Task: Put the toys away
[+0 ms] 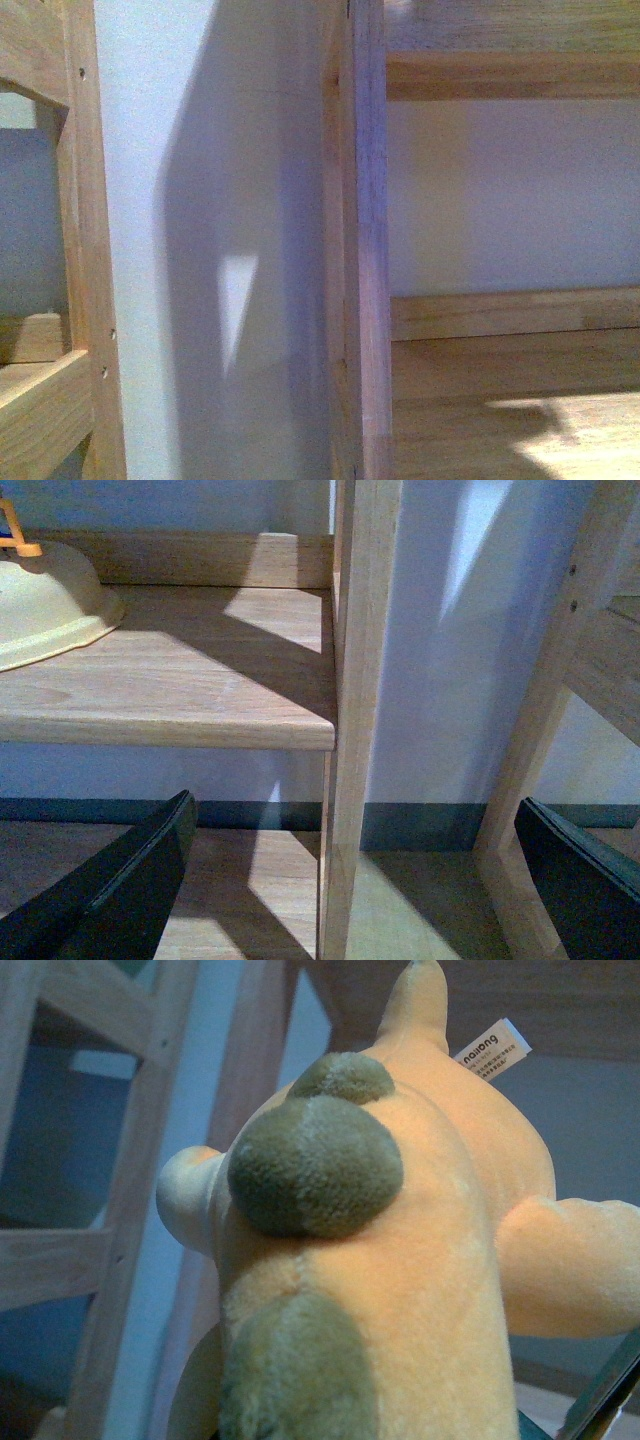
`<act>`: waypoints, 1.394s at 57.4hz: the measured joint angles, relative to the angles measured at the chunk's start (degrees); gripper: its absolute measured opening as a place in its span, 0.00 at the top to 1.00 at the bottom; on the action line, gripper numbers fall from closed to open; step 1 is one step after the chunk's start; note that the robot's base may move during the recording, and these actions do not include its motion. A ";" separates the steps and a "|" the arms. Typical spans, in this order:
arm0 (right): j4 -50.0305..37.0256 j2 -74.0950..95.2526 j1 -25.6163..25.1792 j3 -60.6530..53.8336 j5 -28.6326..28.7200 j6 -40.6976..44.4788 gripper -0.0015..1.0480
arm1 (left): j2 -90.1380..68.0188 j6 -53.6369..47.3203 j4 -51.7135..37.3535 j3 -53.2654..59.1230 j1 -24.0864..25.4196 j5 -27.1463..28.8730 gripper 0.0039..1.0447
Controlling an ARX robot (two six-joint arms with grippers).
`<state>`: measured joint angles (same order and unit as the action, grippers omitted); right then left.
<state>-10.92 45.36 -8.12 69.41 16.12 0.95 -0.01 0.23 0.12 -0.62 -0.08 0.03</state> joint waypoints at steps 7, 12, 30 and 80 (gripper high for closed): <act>-0.17 4.61 -1.36 4.31 -1.25 -1.92 0.84 | 0.00 0.02 0.00 0.00 0.00 0.00 0.05; -0.17 7.91 -1.11 6.91 -2.43 -2.45 0.84 | 0.00 0.02 0.02 0.00 0.00 0.00 0.05; 0.94 18.82 1.62 16.57 -5.18 -3.15 0.84 | 0.00 0.02 0.02 0.00 0.02 0.00 0.05; 22.82 49.92 4.87 54.38 -5.79 -21.92 0.84 | 0.00 0.02 0.00 0.00 0.00 0.00 0.05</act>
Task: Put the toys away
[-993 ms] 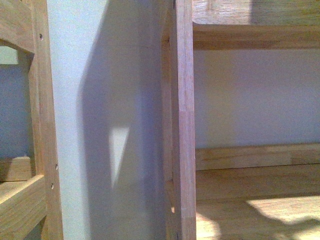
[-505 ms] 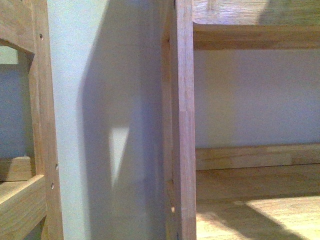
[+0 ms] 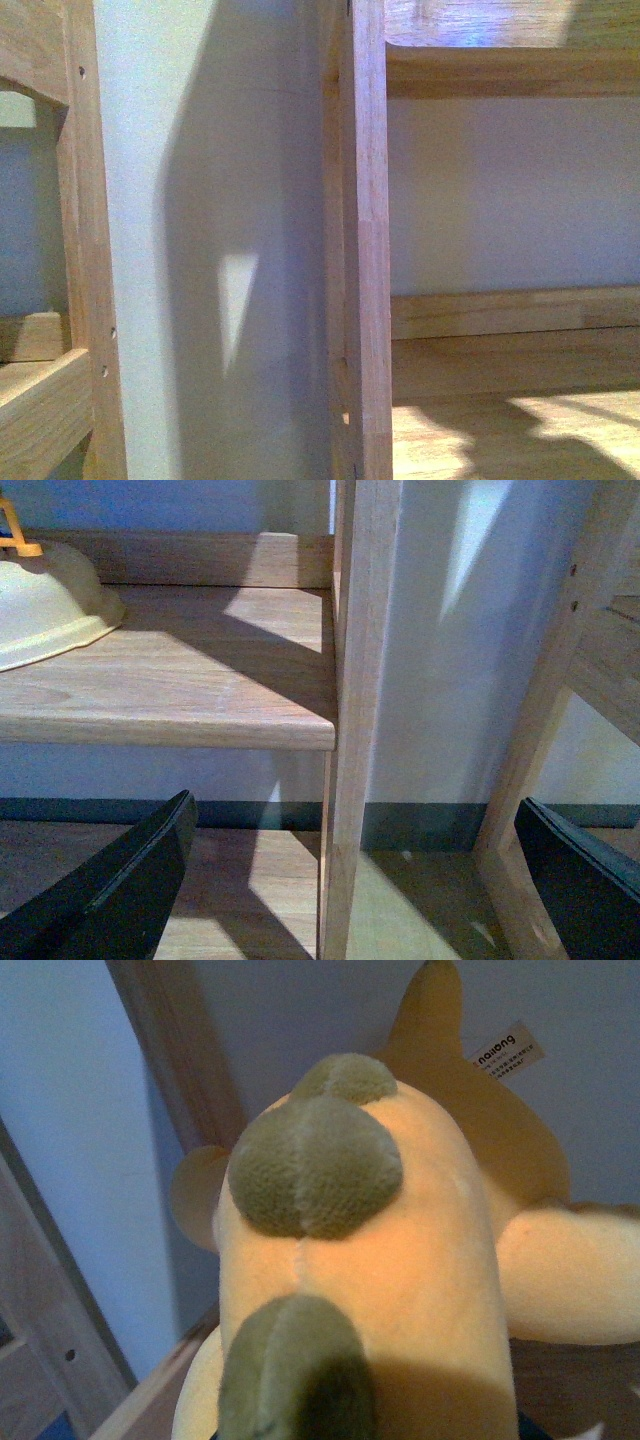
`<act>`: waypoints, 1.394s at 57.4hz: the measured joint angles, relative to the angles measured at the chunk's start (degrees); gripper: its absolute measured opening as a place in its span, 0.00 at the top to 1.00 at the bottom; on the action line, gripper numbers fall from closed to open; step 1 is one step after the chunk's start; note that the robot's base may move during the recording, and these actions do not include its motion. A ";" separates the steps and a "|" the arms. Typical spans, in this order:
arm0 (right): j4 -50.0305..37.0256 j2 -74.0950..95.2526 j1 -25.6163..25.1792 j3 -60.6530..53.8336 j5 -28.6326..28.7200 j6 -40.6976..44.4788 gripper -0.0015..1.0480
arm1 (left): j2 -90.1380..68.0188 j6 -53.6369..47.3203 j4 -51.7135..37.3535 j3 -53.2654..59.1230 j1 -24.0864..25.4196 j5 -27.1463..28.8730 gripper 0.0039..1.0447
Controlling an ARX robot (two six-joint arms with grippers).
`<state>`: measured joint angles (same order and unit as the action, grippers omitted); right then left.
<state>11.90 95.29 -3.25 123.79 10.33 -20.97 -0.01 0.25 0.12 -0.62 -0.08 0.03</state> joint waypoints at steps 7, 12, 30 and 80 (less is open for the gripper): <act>2.95 2.12 1.20 3.37 -0.04 -2.38 0.84 | 0.00 -0.02 0.02 0.00 0.00 0.00 0.05; 5.29 3.69 1.84 5.60 -0.26 -3.85 0.84 | 0.00 0.00 0.02 0.00 0.02 0.00 0.05; 9.77 7.67 3.48 8.22 1.33 -8.98 0.84 | 0.00 -0.02 0.02 0.00 0.00 0.00 0.05; 3.65 4.70 7.28 -0.72 3.98 -10.21 0.56 | 0.00 -0.02 0.00 0.00 0.00 0.00 0.05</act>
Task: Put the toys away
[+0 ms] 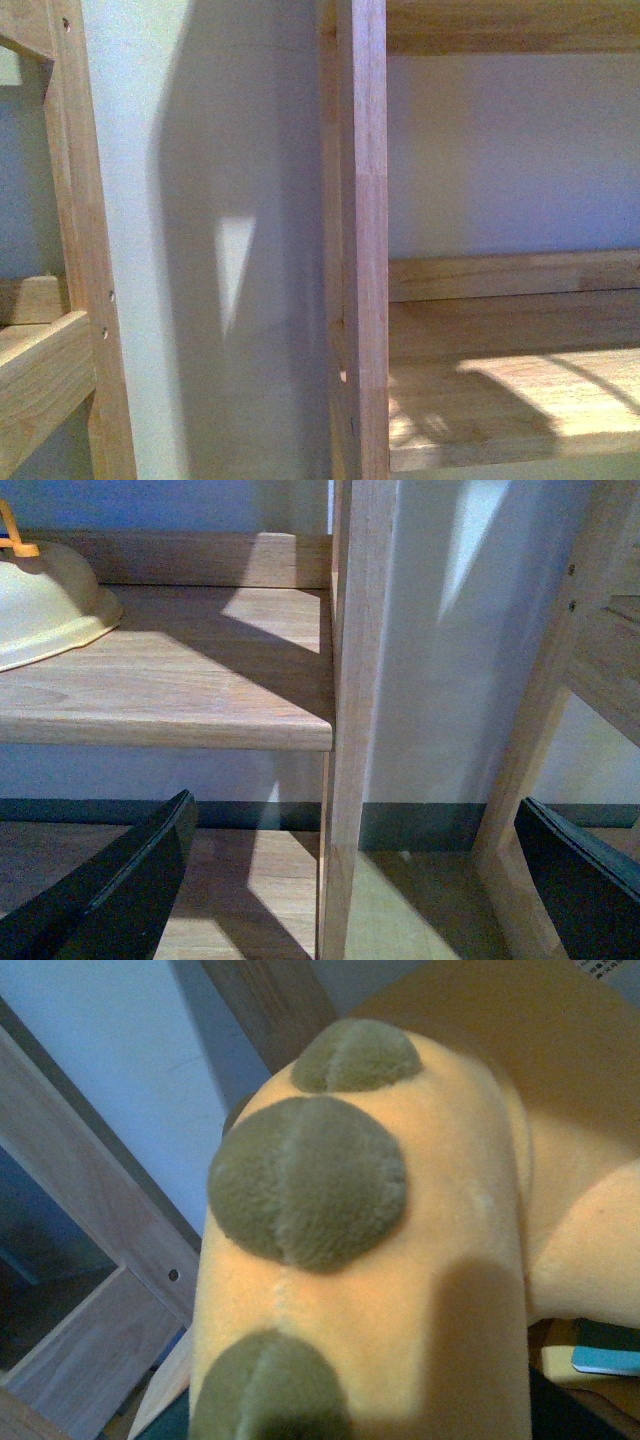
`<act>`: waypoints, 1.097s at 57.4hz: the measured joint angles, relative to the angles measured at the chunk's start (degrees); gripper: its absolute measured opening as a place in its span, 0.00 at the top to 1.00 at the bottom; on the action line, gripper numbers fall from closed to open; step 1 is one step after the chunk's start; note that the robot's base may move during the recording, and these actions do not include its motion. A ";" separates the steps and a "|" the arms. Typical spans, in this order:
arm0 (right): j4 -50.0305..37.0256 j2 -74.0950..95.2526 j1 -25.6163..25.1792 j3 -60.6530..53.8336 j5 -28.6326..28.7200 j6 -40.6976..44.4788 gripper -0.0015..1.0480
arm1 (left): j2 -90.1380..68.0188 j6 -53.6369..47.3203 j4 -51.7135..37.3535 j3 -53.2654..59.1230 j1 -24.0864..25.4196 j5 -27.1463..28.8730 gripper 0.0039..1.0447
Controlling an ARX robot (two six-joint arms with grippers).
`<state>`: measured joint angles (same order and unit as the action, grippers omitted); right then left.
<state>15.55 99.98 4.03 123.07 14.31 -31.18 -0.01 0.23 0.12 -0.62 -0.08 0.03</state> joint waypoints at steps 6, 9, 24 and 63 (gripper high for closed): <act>-0.07 -0.17 0.00 0.02 -0.57 0.39 0.43 | 0.00 0.00 0.02 0.00 0.00 0.00 0.05; -0.09 -0.24 0.00 0.04 -0.57 0.39 0.36 | 0.00 0.00 0.02 0.00 0.00 0.00 0.05; -0.07 -1.03 -0.52 0.35 0.39 0.44 0.04 | 0.00 0.00 0.02 0.00 0.00 0.00 0.05; -5.38 -15.96 -0.17 -8.83 1.31 3.02 0.00 | 0.00 0.00 0.00 0.00 0.00 0.00 0.05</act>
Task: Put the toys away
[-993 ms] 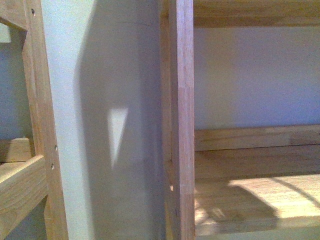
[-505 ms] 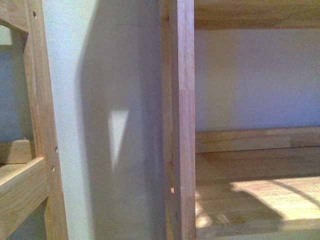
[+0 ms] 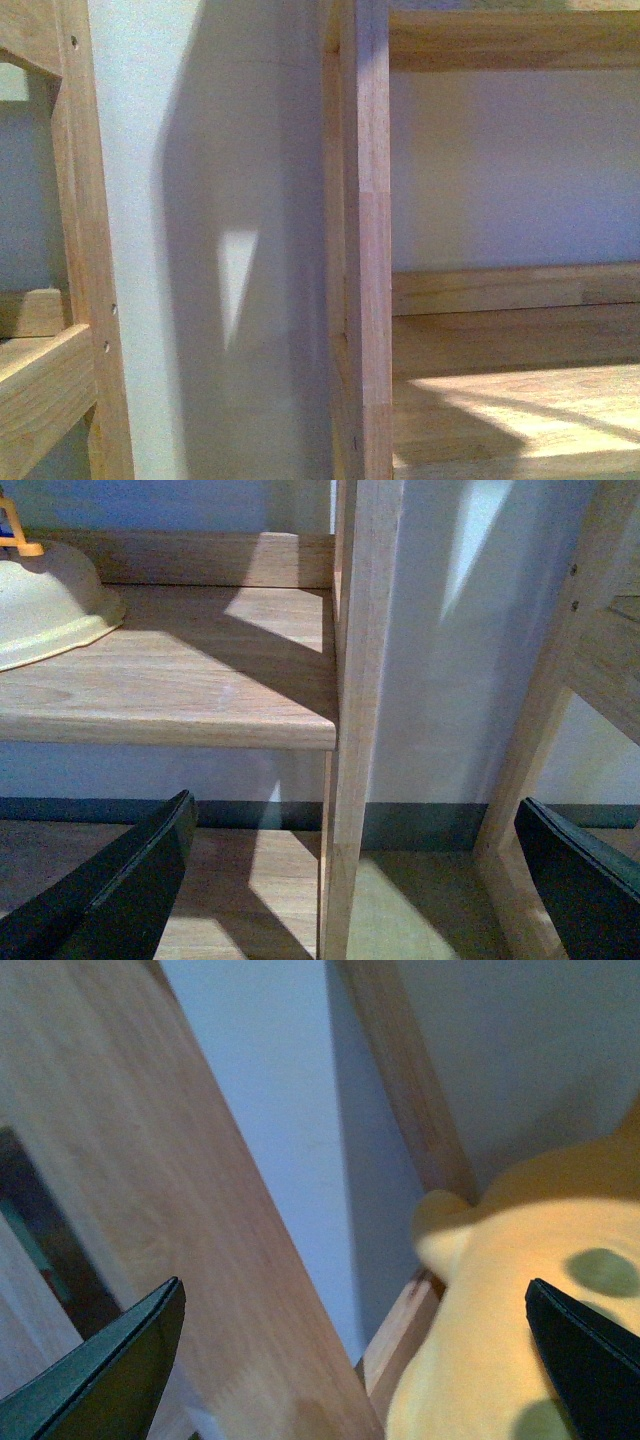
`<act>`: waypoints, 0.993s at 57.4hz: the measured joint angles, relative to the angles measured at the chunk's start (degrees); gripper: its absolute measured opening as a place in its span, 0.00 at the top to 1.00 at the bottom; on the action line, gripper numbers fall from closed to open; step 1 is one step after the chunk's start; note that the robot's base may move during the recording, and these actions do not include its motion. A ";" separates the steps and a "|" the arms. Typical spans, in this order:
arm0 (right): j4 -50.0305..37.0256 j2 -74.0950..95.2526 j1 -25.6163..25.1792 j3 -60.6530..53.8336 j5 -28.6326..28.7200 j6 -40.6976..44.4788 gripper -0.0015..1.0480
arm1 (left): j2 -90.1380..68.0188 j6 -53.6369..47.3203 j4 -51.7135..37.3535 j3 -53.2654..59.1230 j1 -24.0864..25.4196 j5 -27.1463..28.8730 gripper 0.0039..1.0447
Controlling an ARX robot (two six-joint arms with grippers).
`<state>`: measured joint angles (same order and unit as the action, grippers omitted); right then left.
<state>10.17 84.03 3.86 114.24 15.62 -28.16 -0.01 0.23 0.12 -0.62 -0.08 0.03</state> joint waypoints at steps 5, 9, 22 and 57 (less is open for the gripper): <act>-1.29 -2.69 0.00 -4.00 -1.36 1.55 0.00 | 0.00 0.00 0.02 0.00 0.00 0.00 0.05; -3.54 -5.79 0.00 -8.81 -3.32 4.94 0.00 | 0.00 0.02 0.00 0.00 0.00 0.00 0.05; -12.92 -15.96 -0.68 -21.33 -7.58 15.50 0.00 | 0.00 0.00 0.02 0.00 0.00 0.00 0.05; -22.32 -42.71 -23.67 -56.46 8.92 16.33 0.00 | 0.00 0.02 0.02 0.00 0.00 0.00 0.05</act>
<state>-12.14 41.32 -19.81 57.78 24.53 -11.84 -0.01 0.25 0.14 -0.62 -0.08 0.03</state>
